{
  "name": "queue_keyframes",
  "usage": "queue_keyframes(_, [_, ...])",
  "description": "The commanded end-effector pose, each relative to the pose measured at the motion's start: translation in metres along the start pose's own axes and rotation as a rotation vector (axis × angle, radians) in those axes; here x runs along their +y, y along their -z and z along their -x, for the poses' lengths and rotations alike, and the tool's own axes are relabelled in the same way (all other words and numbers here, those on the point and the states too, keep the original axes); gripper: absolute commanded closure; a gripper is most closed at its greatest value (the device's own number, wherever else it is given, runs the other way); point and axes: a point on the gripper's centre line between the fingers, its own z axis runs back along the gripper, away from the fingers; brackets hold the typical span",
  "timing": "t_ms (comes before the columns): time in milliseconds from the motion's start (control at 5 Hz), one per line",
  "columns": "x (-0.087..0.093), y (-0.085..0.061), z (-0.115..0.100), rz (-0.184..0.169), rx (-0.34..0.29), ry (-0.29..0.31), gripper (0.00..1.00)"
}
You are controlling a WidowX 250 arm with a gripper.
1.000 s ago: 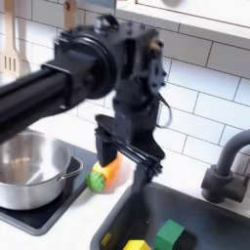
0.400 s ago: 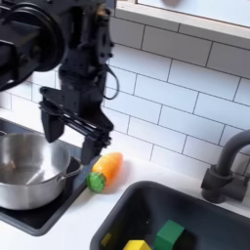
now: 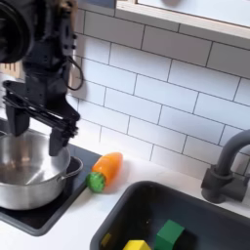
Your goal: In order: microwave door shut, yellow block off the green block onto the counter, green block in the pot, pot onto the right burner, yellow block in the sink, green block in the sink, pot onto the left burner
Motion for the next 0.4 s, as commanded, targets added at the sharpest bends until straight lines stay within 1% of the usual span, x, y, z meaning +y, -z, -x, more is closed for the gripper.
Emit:
queue_keyframes(0, [0.019,0.021,-0.002,0.012,0.025,-0.021,0.0])
queue_keyframes(200, [0.017,0.037,-0.005,0.046,0.045,0.0,0.0])
